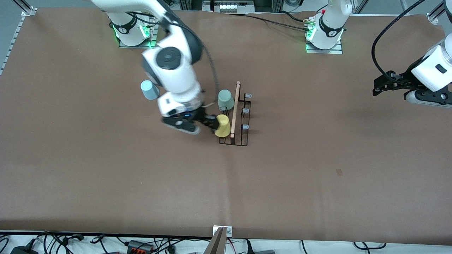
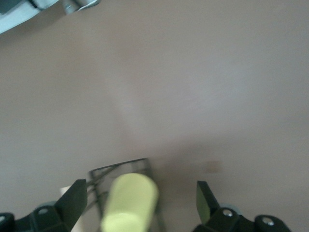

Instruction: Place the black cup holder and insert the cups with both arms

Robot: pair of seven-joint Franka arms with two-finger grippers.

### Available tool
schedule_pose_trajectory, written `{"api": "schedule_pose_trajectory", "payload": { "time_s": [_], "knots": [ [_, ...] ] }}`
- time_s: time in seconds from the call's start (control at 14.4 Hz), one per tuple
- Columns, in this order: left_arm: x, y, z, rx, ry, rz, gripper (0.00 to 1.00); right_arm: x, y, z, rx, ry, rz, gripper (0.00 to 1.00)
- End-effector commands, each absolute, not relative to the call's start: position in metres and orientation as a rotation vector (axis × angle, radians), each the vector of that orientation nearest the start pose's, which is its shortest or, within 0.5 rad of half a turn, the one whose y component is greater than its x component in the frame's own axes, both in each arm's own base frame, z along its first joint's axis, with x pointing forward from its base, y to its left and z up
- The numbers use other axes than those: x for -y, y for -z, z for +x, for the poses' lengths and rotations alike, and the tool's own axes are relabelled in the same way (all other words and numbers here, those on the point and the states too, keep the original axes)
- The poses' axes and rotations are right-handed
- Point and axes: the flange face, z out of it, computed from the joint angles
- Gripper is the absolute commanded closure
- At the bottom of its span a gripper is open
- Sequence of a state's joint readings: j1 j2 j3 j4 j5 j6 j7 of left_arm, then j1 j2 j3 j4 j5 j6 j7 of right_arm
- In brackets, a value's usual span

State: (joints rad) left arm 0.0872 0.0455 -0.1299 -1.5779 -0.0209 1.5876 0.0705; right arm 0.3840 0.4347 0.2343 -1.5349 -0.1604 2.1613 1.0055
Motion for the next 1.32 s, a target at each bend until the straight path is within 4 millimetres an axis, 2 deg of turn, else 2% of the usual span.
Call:
{"api": "schedule_pose_trajectory", "payload": {
  "time_s": [0.0,0.14,0.28,0.35,0.49,0.63,0.69,0.83,0.97,1.11,1.25],
  "knots": [
    [0.023,-0.603,0.57,-0.184,-0.049,-3.171,0.0,-0.304,-0.496,0.582,-0.389,0.157,-3.049,0.0],
    [0.02,-0.603,0.571,-0.181,-0.042,-3.17,0.0,-0.232,-0.533,0.587,-0.235,0.095,-3.096,0.0],
    [0.019,-0.603,0.571,-0.184,-0.042,-3.17,0.0,-0.153,-0.559,0.593,-0.146,0.077,-3.128,0.0],
    [0.019,-0.603,0.571,-0.184,-0.042,-3.17,0.0,-0.123,-0.569,0.592,-0.133,0.049,-3.123,0.0],
    [0.019,-0.603,0.571,-0.184,-0.044,-3.17,0.0,-0.05,-0.589,0.589,-0.221,0.031,-3.111,0.0],
    [0.02,-0.603,0.57,-0.189,-0.044,-3.169,0.0,-0.006,-0.61,0.584,-0.311,0.082,-3.107,0.0],
    [0.02,-0.603,0.57,-0.191,-0.044,-3.169,0.0,0.001,-0.615,0.577,-0.326,0.053,-3.116,0.0],
    [0.019,-0.603,0.57,-0.189,-0.047,-3.169,0.0,-0.005,-0.615,0.572,-0.332,-0.031,-3.123,0.0],
    [0.019,-0.603,0.57,-0.191,-0.054,-3.169,0.0,-0.008,-0.604,0.575,-0.317,-0.065,-3.118,0.0],
    [0.017,-0.603,0.57,-0.184,-0.054,-3.17,0.0,-0.028,-0.597,0.576,-0.208,-0.075,-3.131,0.0],
    [0.018,-0.604,0.569,-0.186,-0.051,-3.169,0.0,-0.033,-0.595,0.577,-0.104,-0.064,-3.139,0.0]
  ]
}}
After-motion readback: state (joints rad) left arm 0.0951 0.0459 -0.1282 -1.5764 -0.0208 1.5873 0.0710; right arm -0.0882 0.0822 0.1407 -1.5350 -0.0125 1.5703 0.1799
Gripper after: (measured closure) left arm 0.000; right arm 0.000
